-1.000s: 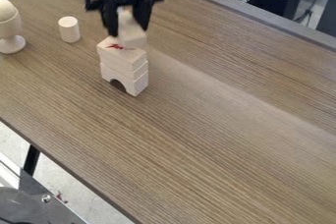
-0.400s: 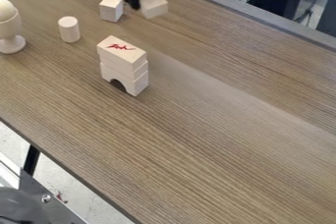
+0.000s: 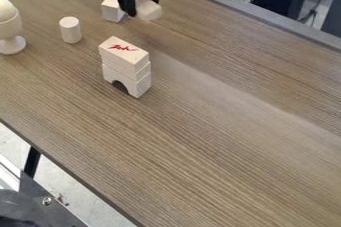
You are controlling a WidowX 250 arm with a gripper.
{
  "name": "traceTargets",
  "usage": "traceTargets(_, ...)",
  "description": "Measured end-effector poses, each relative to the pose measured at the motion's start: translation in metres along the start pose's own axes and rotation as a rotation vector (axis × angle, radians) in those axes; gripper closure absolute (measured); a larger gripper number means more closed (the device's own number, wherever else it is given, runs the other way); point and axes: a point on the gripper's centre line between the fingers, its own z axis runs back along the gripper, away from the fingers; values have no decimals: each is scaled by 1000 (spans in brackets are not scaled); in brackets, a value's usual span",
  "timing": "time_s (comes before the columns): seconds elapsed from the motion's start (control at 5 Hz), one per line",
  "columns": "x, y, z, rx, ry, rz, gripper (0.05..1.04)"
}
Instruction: Move the rectangular block at the table
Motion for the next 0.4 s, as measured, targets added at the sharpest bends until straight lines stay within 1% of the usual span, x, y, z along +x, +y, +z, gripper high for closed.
traceTargets(0.2, 9, -5, -12, 23, -1, -5, 516)
traceTargets(0.4, 11, -2, -33, 66, 18, -15, 517)
